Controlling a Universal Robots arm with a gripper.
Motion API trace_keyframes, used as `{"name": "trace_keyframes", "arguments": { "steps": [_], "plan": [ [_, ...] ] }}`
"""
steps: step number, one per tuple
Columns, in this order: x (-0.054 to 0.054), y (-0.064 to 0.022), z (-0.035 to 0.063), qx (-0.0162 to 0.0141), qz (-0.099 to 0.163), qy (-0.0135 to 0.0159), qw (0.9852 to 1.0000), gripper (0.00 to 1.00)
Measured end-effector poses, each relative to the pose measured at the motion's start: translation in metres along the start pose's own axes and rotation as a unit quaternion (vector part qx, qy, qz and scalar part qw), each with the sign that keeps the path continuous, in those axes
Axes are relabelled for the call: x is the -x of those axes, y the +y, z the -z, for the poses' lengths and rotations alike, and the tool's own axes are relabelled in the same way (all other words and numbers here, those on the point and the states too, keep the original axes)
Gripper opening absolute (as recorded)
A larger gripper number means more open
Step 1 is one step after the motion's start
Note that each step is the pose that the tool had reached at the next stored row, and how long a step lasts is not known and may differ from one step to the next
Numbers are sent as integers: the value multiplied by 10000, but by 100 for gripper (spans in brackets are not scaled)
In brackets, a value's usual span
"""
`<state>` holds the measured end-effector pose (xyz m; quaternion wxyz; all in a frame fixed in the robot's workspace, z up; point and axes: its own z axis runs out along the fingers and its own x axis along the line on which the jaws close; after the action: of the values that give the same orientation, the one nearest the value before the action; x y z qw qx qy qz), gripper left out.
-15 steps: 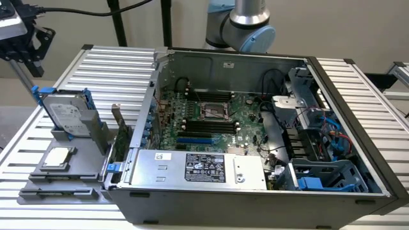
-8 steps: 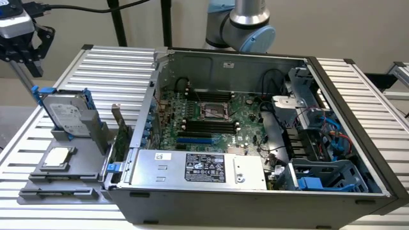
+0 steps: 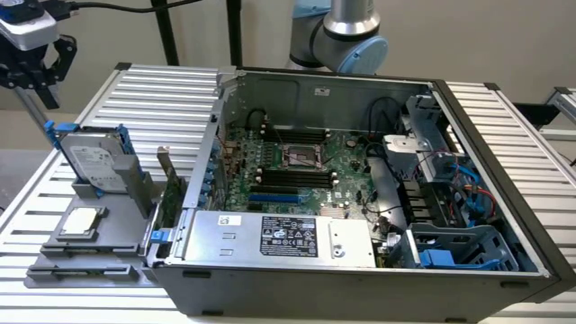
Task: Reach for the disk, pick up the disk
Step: 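Pick up the disk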
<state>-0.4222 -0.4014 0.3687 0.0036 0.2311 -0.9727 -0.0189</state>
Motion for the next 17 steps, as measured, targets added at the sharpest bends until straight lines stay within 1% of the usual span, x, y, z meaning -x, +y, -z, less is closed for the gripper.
{"name": "trace_keyframes", "arguments": {
  "steps": [2,5,7,9,11,13,15,17],
  "plan": [
    [0,0,0,0,185,7,9998,11],
    [0,0,0,1,452,17,9990,11],
    [0,0,0,1,634,25,9980,11],
    [0,0,0,2,816,31,9967,11],
    [0,0,0,2,997,38,9950,11],
    [0,0,0,2,1179,45,9930,11],
    [0,0,0,2,1360,52,9907,11],
    [0,-1,0,2,1541,58,9880,11]
  ]
}}
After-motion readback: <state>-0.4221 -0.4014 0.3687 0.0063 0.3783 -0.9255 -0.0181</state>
